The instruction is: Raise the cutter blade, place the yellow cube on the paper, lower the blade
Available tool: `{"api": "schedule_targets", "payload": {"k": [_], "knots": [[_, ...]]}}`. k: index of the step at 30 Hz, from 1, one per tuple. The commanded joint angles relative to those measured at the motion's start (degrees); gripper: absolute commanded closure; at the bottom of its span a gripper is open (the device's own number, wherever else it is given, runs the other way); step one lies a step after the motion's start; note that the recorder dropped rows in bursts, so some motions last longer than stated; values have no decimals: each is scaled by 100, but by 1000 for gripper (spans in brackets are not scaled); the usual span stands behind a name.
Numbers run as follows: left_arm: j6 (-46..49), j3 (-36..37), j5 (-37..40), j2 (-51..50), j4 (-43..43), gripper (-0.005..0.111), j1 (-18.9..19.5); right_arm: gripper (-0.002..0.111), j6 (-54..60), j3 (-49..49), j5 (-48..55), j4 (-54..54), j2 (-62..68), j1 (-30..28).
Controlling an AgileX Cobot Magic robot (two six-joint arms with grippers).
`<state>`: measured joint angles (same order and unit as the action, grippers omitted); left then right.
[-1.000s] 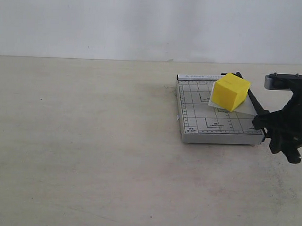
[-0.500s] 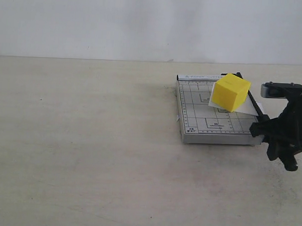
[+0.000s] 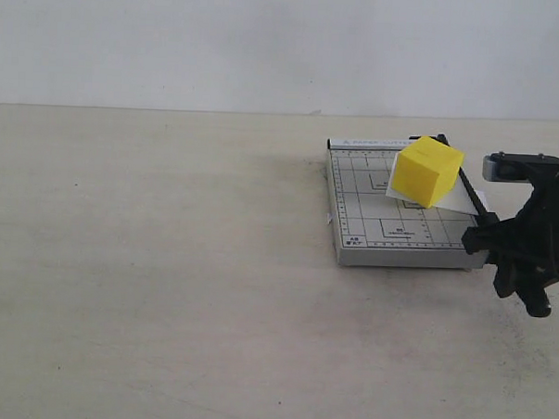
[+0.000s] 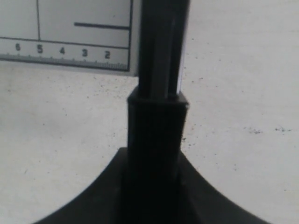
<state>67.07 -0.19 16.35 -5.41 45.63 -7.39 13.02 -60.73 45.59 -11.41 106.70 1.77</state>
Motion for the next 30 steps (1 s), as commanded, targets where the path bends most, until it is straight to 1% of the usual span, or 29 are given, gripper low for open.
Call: {"api": "schedule_targets", "payload": {"k": [1, 2, 3, 7, 9, 14, 21, 26, 30], "knots": [[5, 19, -45, 30, 42, 102, 22, 107, 236, 10, -111, -373, 116, 50], [5, 19, -45, 30, 42, 102, 22, 104, 236, 10, -76, -359, 116, 50], [5, 19, -45, 30, 42, 102, 22, 99, 236, 10, -17, -359, 116, 50], [5, 19, -45, 30, 42, 102, 22, 73, 145, 10, 28, -222, 116, 50], [5, 19, -45, 30, 42, 102, 22, 68, 16, 10, 8, -65, 116, 50], [5, 19, -45, 30, 42, 102, 22, 68, -245, 10, -45, 239, 116, 50], [5, 19, -45, 30, 42, 102, 22, 68, -614, -2, 297, 773, -76, 50], [5, 19, -45, 30, 42, 102, 22, 68, -651, -2, 363, 757, -917, 50], [5, 19, -45, 30, 42, 102, 22, 68, -651, -2, 770, 623, -1717, 50]]}}
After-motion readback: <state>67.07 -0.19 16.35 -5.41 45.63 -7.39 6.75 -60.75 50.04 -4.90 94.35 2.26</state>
